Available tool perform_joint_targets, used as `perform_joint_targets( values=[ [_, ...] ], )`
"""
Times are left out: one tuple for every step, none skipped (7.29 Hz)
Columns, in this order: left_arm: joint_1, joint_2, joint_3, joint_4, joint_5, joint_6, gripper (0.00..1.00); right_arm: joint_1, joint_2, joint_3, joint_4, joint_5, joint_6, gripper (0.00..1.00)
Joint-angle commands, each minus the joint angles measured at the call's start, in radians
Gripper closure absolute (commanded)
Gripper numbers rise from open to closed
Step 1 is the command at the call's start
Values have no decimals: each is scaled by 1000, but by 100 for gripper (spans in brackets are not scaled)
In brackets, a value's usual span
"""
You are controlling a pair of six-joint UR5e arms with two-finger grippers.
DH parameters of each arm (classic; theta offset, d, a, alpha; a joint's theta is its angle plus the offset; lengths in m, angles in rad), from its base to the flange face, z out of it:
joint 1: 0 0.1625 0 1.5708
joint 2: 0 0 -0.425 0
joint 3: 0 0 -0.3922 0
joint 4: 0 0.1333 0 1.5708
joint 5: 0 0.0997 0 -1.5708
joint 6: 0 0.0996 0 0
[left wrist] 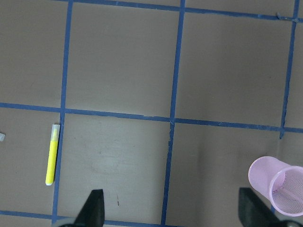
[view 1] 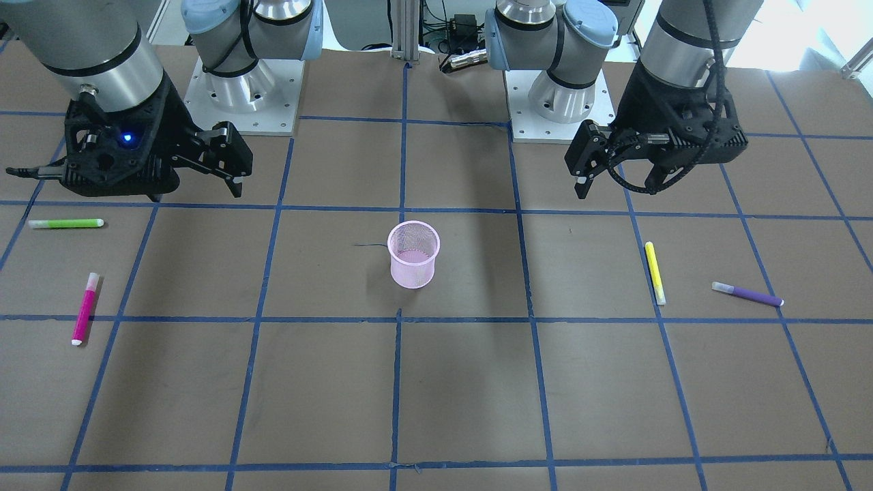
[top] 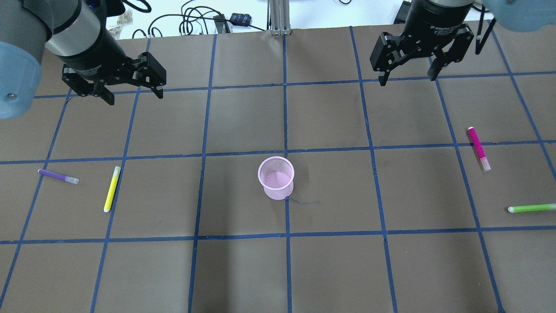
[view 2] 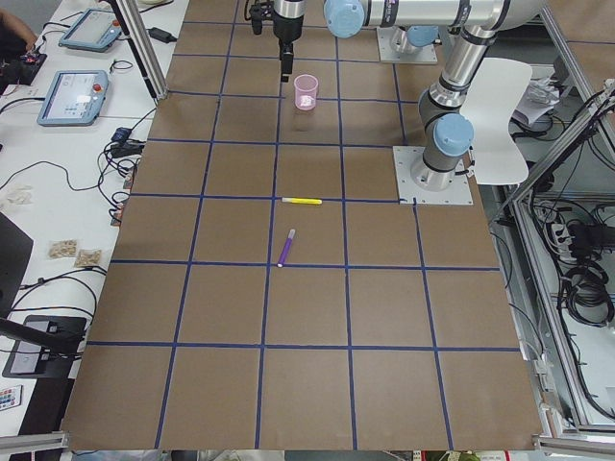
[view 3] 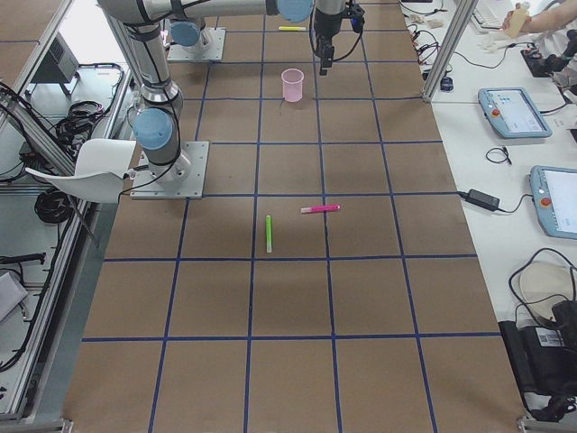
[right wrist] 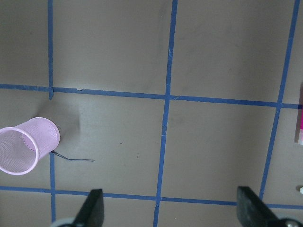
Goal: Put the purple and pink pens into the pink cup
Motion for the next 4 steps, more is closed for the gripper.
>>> perform_joint_targets(
  values=[
    [0,0,0,0,0,0,0,0,-2,3,1,2,-2,0],
    [0,0,0,-1,0,0,0,0,-2,3,1,0,-3,0],
    [0,0,0,-1,0,0,0,0,0,3,1,2,-5,0],
    [0,0,0,0,0,0,0,-3,3,5,1,2,-8,0]
  ],
)
